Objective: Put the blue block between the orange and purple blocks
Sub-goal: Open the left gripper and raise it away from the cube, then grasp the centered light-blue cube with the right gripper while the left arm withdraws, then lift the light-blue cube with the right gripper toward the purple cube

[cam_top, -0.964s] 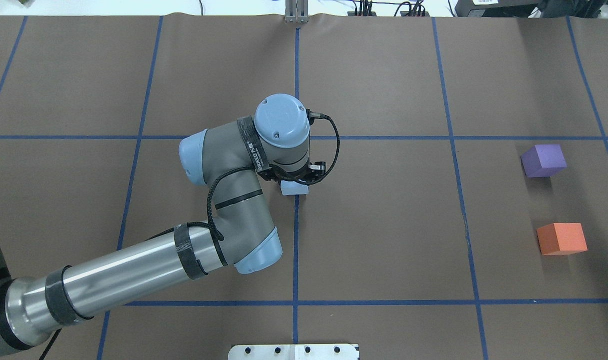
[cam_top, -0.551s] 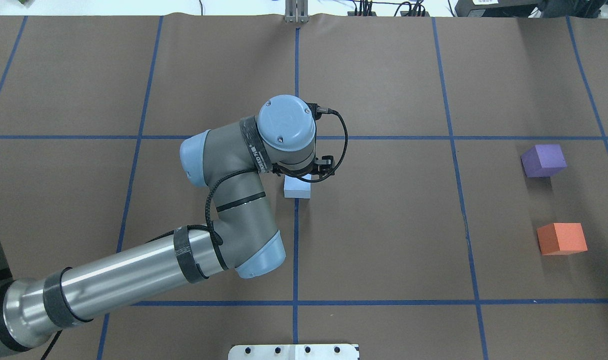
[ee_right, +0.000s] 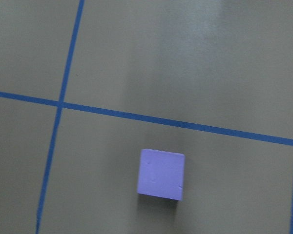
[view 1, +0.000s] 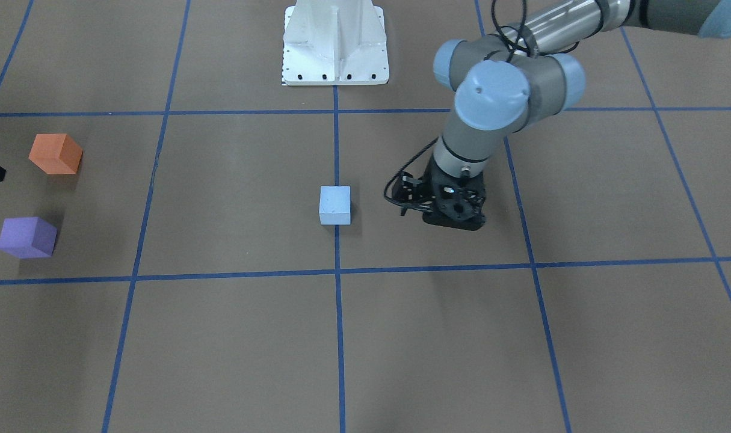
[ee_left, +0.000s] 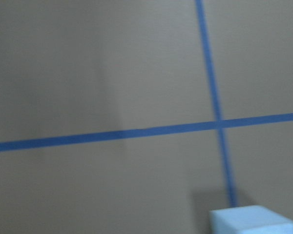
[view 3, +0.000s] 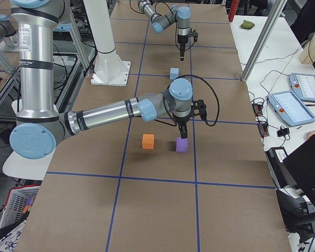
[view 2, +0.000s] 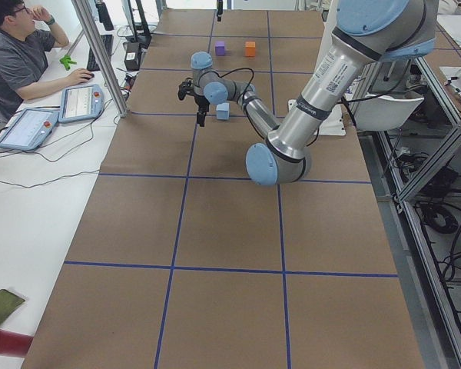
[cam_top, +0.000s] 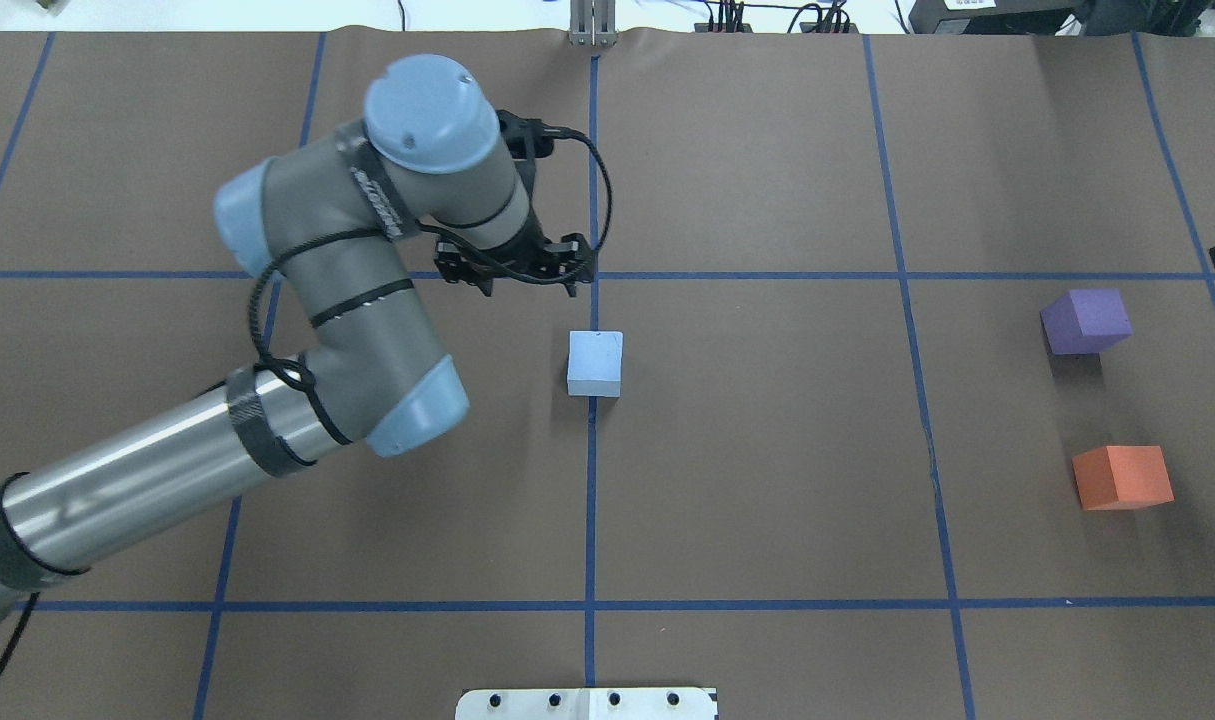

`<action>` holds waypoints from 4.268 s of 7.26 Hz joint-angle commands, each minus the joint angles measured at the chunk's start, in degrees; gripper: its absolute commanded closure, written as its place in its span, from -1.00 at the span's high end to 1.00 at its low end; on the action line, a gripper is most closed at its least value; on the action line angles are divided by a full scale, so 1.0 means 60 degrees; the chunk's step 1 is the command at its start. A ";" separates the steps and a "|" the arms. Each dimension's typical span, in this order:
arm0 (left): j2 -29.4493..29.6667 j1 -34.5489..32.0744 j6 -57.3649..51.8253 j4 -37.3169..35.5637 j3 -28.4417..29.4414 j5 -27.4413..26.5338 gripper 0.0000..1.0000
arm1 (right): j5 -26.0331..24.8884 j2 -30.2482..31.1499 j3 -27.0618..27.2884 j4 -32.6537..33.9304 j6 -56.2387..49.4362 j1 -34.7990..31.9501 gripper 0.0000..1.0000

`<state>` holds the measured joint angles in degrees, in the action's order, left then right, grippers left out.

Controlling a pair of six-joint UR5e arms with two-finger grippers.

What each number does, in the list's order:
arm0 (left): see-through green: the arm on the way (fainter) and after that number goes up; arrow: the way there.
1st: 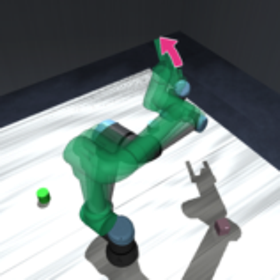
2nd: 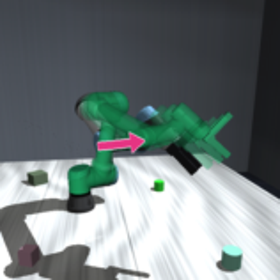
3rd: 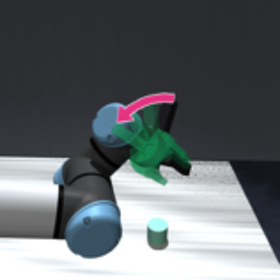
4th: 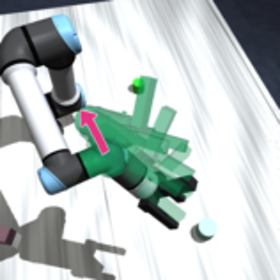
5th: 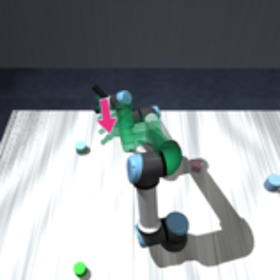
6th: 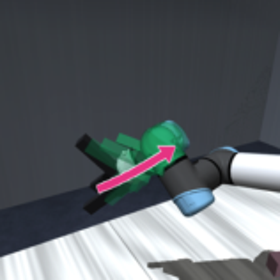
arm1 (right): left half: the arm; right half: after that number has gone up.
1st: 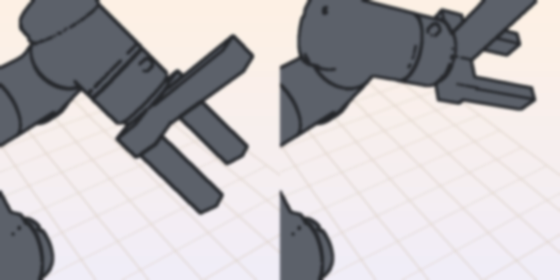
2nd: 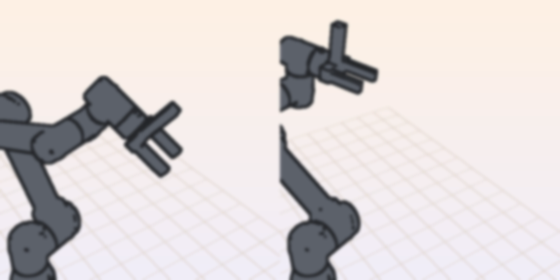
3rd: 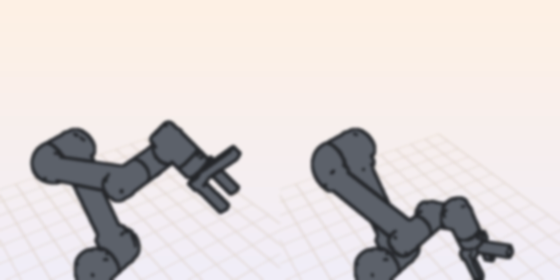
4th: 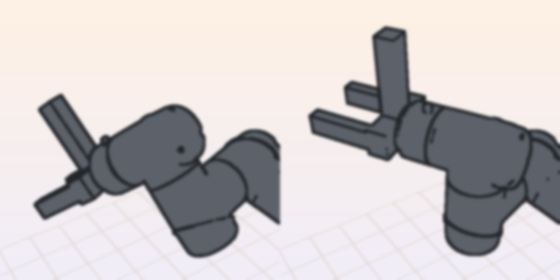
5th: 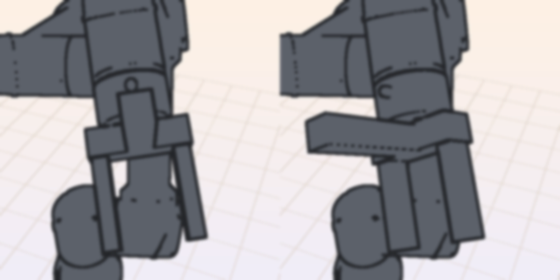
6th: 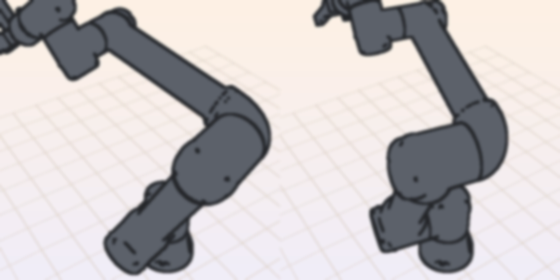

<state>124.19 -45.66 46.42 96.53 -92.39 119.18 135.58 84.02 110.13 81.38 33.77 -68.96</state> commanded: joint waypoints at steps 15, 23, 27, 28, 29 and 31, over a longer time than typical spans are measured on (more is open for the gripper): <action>-0.6167 -0.6980 -0.7297 -0.0150 0.0135 0.2549 1.00 | -0.5985 -0.7338 -0.4687 0.1305 0.5900 0.6952 1.00; -0.6181 -0.6979 -0.7312 -0.0135 0.0121 0.2549 1.00 | -0.6220 -0.7294 -0.5030 0.0700 0.5857 0.7055 -0.57; -0.6225 -0.6950 -0.7312 -0.0135 0.0121 0.2563 1.00 | -0.5240 -0.4547 -0.0285 0.2681 0.5186 0.6063 -0.58; -0.6225 -0.6950 -0.7312 -0.0135 0.0121 0.2549 1.00 | -0.5049 -0.4047 0.0098 0.2681 0.4486 0.5580 -0.55; -0.6225 -0.6950 -0.7312 -0.0135 0.0121 0.2563 1.00 | -0.4729 -0.3113 0.0551 0.2594 0.3812 0.5184 -0.54; -0.6225 -0.6935 -0.7312 -0.0135 0.0121 0.2665 1.00 | -0.4172 -0.1937 0.0921 0.2535 0.3148 0.4261 -0.49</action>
<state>86.84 -87.30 2.55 95.71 -91.67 134.69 108.39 67.86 114.08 96.80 55.18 -40.03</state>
